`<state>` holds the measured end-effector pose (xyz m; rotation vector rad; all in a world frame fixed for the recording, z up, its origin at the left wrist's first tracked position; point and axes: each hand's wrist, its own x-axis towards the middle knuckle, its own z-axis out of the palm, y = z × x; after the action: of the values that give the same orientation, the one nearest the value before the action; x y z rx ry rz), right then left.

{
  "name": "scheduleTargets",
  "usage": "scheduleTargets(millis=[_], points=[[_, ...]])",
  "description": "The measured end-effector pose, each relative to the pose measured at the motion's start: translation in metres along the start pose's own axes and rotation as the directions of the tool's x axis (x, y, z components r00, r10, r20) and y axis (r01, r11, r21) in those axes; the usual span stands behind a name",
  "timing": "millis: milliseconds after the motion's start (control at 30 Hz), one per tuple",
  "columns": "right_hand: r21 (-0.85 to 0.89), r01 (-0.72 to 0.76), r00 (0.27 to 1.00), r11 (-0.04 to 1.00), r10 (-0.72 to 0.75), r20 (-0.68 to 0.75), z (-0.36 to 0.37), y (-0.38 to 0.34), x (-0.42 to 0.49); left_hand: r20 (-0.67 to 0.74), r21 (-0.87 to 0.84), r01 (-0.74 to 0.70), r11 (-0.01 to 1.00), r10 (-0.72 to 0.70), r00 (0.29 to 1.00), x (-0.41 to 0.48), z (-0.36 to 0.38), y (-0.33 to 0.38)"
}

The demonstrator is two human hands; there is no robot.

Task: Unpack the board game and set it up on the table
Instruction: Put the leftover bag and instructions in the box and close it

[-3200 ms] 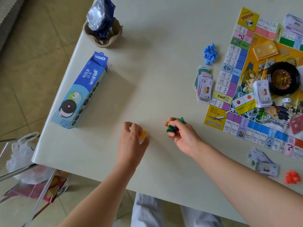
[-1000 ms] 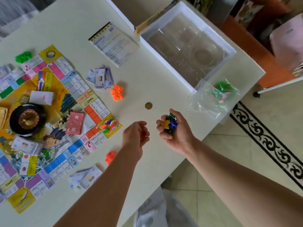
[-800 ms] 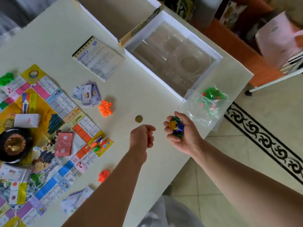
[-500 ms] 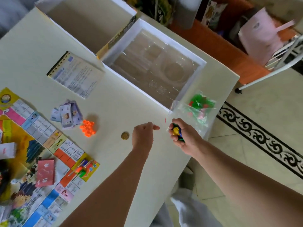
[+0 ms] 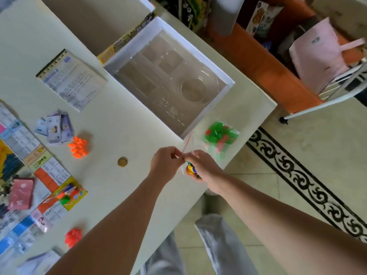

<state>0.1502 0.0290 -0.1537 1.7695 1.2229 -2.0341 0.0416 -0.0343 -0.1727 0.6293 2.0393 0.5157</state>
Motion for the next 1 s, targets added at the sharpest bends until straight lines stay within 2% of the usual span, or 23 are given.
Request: scheduleTargets(millis=[100, 200, 300, 400, 533, 600, 700, 800, 1000], points=[[-0.102, 0.018, 1.0, 0.995, -0.016, 0.019, -0.012, -0.014, -0.019, -0.055, 0.003, -0.014, 1.0, 0.014, 0.998, -0.03, -0.008, 0.01], [-0.171, 0.05, 0.998, 0.984, -0.056, -0.027, -0.024, -0.026, -0.036, -0.186, 0.014, 0.059, 0.998, -0.055, 0.981, -0.057, -0.02, 0.022], [-0.2, 0.068, 0.993, 0.977, -0.085, -0.079, -0.03, -0.038, -0.052, -0.38, -0.015, 0.158, 0.987, -0.151, 0.913, -0.082, -0.033, 0.036], [-0.262, 0.064, 0.994, 0.963, -0.084, -0.066, -0.023, -0.05, -0.071, -0.476, -0.077, 0.161, 0.984, -0.178, 0.861, -0.104, -0.042, 0.051], [-0.334, 0.024, 0.999, 0.942, -0.037, -0.033, -0.011, -0.061, -0.099, -0.5, -0.107, 0.18, 0.978, -0.21, 0.84, -0.129, -0.048, 0.055], [-0.243, 0.009, 1.0, 0.97, -0.014, -0.018, -0.005, -0.068, -0.114, -0.527, -0.161, 0.217, 0.963, -0.27, 0.806, -0.141, -0.055, 0.048], [-0.052, -0.046, 0.993, 0.998, 0.051, 0.102, 0.006, -0.078, -0.132, -0.508, -0.202, 0.219, 0.955, -0.293, 0.81, -0.152, -0.058, 0.042], [-0.074, -0.095, 0.98, 0.993, 0.106, 0.167, 0.026, -0.075, -0.141, -0.476, -0.248, 0.191, 0.95, -0.291, 0.83, -0.162, -0.06, 0.043], [0.054, -0.132, 0.991, 0.99, 0.129, 0.042, 0.068, -0.065, -0.147, -0.423, -0.333, 0.144, 0.932, -0.284, 0.86, -0.178, -0.06, 0.029]])
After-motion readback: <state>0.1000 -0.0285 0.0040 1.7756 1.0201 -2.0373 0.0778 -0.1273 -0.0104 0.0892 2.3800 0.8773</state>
